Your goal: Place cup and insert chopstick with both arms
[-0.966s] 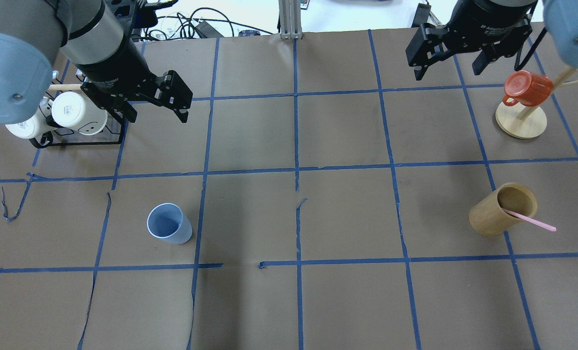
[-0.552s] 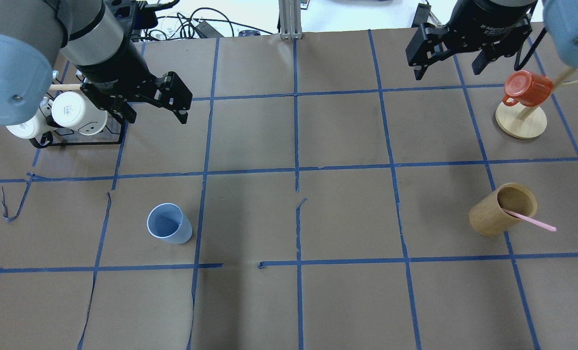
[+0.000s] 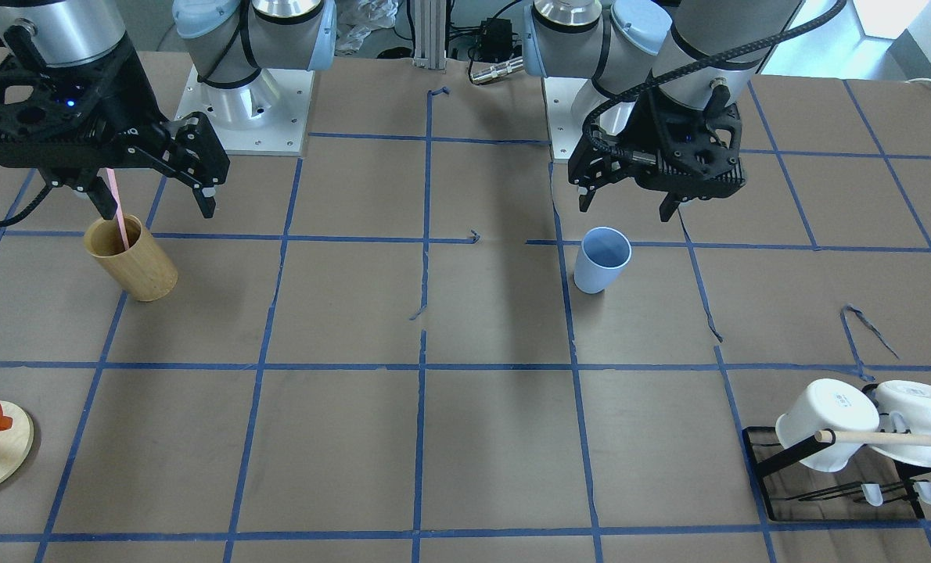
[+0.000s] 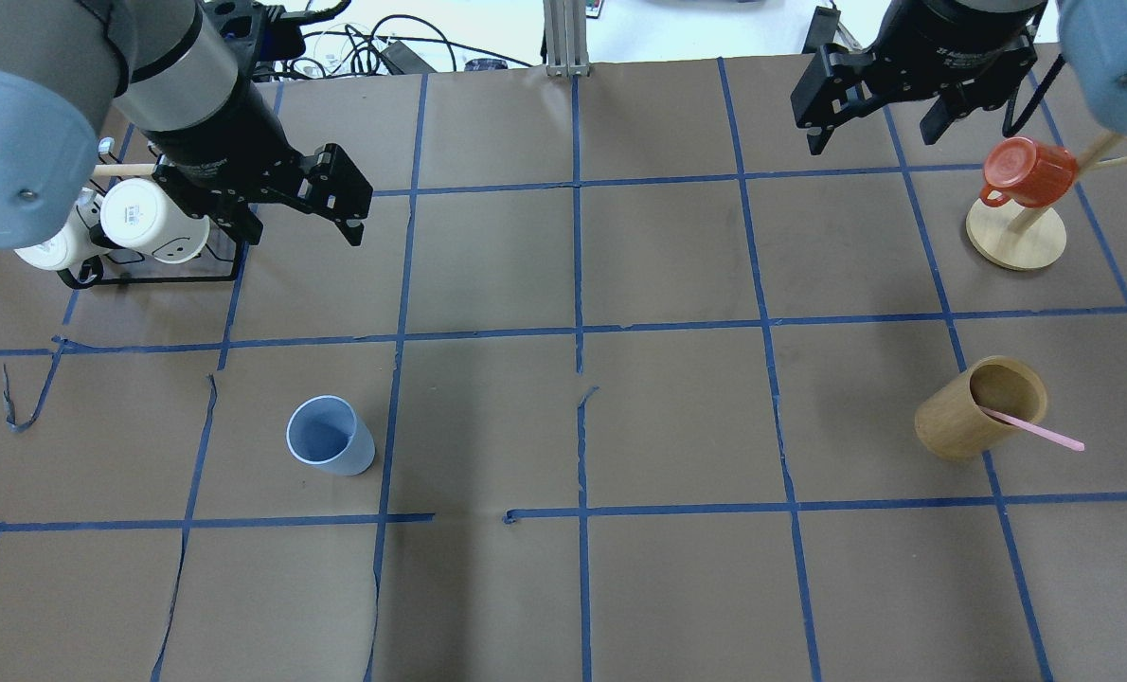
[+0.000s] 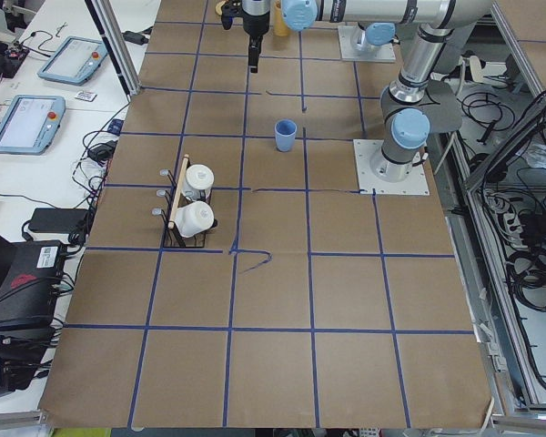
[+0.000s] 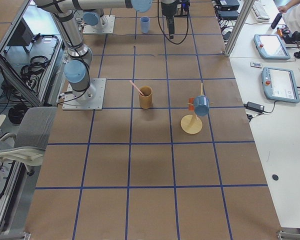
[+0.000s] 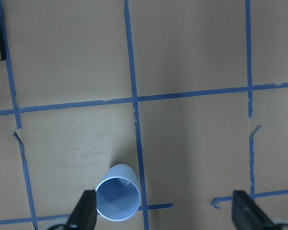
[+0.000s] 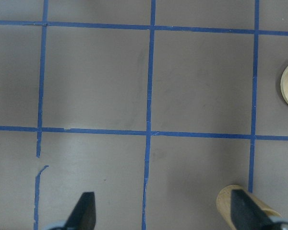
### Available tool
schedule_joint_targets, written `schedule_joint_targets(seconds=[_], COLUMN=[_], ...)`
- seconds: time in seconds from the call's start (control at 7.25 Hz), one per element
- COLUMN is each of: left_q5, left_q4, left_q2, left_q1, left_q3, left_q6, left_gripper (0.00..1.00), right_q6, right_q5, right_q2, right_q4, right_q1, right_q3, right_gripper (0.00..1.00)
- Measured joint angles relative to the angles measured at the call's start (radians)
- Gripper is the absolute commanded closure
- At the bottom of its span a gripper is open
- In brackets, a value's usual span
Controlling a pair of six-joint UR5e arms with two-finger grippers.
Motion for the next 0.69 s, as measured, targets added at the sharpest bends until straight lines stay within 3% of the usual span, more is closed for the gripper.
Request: schedule_joint_targets(seconds=[0.69], left_q5=[0.001], left_q4=[-0.001], left_q2=[0.003], left_q1=[0.0], left_q3=[-0.023], left_q6=[0.0], left_gripper=[0.0], right_q6=[0.0], right_q5=[0.0], right_q2=[0.0], right_q4=[0.0], right_q1=[0.001], right_q3=[0.003], right_gripper=[0.0])
